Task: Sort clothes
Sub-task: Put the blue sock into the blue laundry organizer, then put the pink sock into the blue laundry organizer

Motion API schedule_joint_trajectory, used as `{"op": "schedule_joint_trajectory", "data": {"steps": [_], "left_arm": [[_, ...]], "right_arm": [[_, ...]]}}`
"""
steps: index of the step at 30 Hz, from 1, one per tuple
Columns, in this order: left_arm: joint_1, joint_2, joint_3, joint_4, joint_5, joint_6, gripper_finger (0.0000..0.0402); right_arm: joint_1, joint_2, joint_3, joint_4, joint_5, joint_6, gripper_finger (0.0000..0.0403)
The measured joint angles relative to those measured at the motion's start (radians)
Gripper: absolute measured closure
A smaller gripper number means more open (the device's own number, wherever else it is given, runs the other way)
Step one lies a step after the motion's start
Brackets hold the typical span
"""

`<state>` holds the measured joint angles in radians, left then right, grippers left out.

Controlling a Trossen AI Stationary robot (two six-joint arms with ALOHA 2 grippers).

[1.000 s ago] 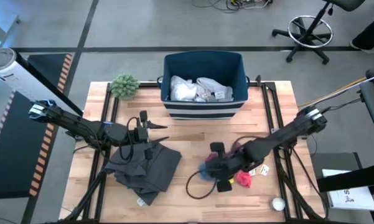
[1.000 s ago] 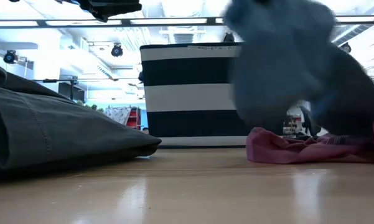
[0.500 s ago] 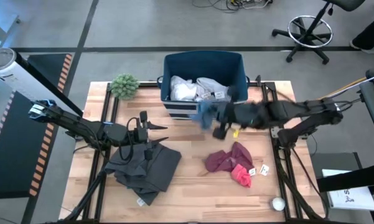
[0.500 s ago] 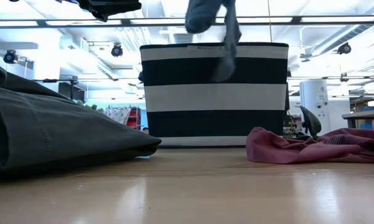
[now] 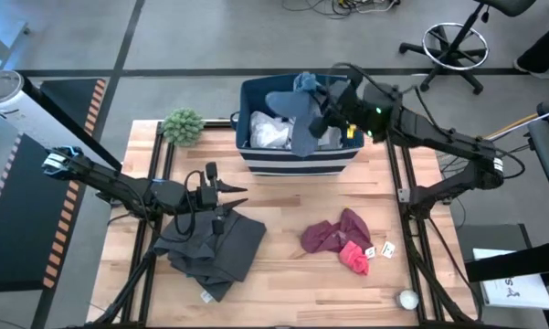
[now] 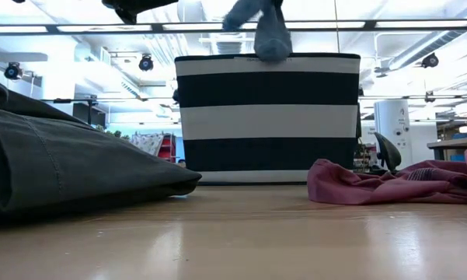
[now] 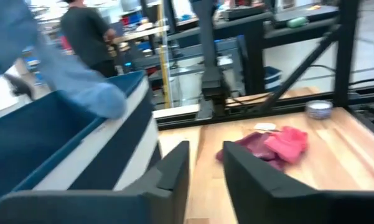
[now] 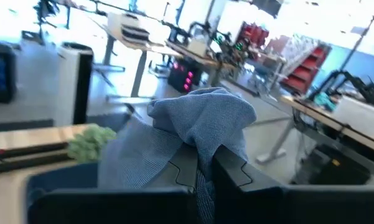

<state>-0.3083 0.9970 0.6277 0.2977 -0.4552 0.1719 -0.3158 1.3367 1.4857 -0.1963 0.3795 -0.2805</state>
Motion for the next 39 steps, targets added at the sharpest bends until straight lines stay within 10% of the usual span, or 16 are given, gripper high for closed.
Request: {"op": "schedule_joint_trajectory", "data": {"steps": [5,21,39], "left_arm": [[0.051,0.000,-0.005,0.002,0.134,-0.004,0.0395],[0.202,-0.055,-0.101,0.067,0.265,-0.013,0.0401],[0.248,-0.170,-0.206,0.099,0.293,-0.060,0.0401]], "right_arm": [[-0.101,0.047,0.000,-0.027,-0.026,0.000,0.0400],[-0.205,0.144,-0.001,-0.302,-0.171,0.044,0.0391],[-0.167,0.128,0.113,-0.583,-0.279,0.176,0.0140]]}}
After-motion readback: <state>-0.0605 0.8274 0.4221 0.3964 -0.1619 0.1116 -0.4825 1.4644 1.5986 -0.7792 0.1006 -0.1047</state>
